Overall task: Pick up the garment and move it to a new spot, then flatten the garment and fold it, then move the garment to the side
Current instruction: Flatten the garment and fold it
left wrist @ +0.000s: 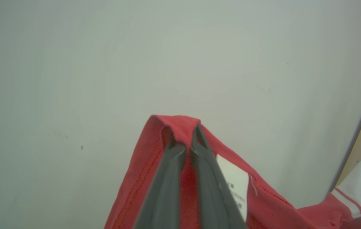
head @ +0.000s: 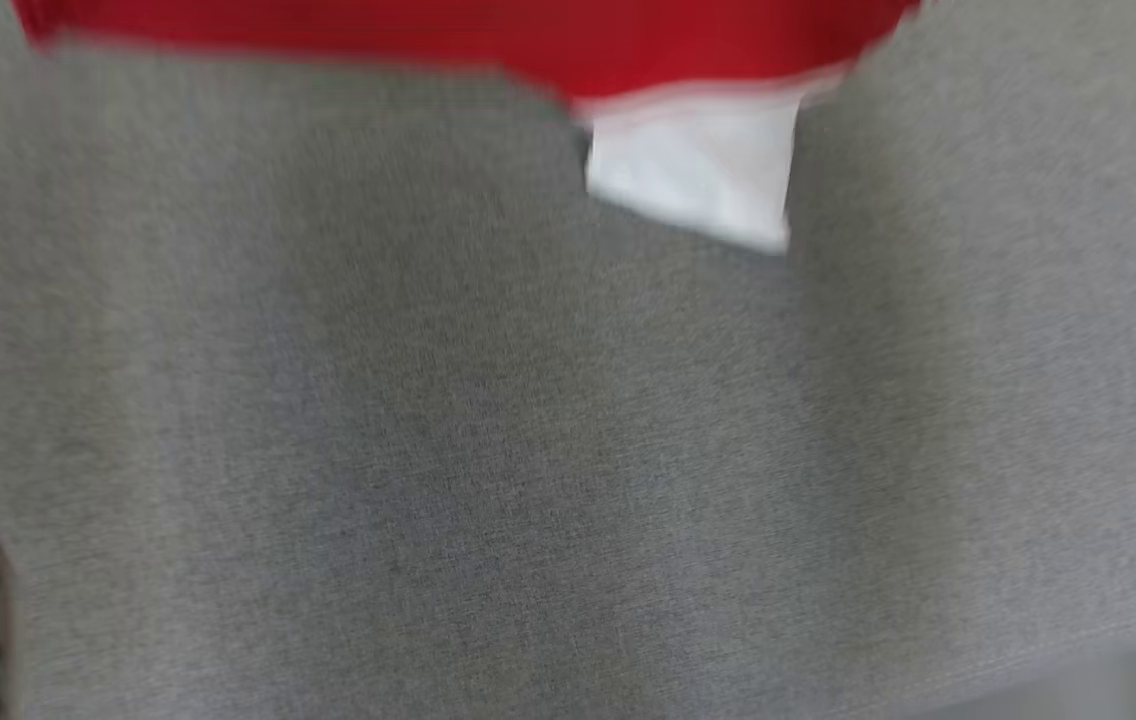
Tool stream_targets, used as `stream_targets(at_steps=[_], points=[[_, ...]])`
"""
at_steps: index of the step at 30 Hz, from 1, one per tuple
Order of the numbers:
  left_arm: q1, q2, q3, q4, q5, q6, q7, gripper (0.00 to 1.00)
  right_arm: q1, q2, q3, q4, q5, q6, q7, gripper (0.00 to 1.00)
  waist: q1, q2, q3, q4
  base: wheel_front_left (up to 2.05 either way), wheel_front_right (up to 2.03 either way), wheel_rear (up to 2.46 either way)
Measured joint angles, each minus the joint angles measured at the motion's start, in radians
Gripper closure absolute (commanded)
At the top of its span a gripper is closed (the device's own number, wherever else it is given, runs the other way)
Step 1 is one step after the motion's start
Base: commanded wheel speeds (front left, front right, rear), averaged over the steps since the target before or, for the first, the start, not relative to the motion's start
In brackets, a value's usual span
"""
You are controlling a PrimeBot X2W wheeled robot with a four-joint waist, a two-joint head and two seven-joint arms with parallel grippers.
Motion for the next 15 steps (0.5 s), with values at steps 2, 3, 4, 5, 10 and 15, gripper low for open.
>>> stream_targets(at_steps=[2, 3, 4, 5, 10, 15], points=[[-0.075, 0.015, 0.006, 0.013, 0.030, 0.002, -0.061, 1.00, -0.093, 0.019, -0.052, 0.041, 0.001, 0.000, -0.086, 1.00, 0.0001, 0.0000, 0.053, -0.001, 0.00, 0.00, 0.00], [-0.110, 0.018, 0.009, 0.025, 0.041, -0.001, -0.094, 1.00, -0.139, 0.028, -0.085, 0.065, 0.001, 0.000, -0.128, 1.00, 0.0000, 0.0000, 0.079, -0.002, 0.00, 0.00, 0.00], [-0.141, 0.020, 0.010, 0.037, 0.049, -0.001, -0.124, 1.00, -0.177, 0.031, -0.103, 0.085, -0.001, 0.000, -0.168, 1.00, -0.0001, -0.0001, 0.103, -0.002, 0.00, 0.00, 0.00], [-0.169, 0.022, 0.011, 0.045, 0.057, -0.002, -0.151, 1.00, -0.208, 0.032, -0.118, 0.097, -0.007, 0.000, -0.200, 1.00, -0.0001, 0.0000, 0.126, -0.002, 0.00, 0.00, 0.00], [-0.284, 0.031, 0.006, 0.068, 0.104, -0.011, -0.291, 1.00, -0.337, 0.048, -0.186, 0.101, -0.026, 0.000, -0.263, 1.00, 0.0000, 0.0000, 0.227, 0.001, 0.00, 0.00, 0.00], [-0.296, 0.028, 0.005, 0.086, 0.114, -0.029, -0.348, 1.00, -0.317, 0.039, -0.140, 0.035, -0.071, 0.000, -0.270, 1.00, -0.0003, -0.0001, 0.300, 0.008, 0.00, 0.00, 0.00]])
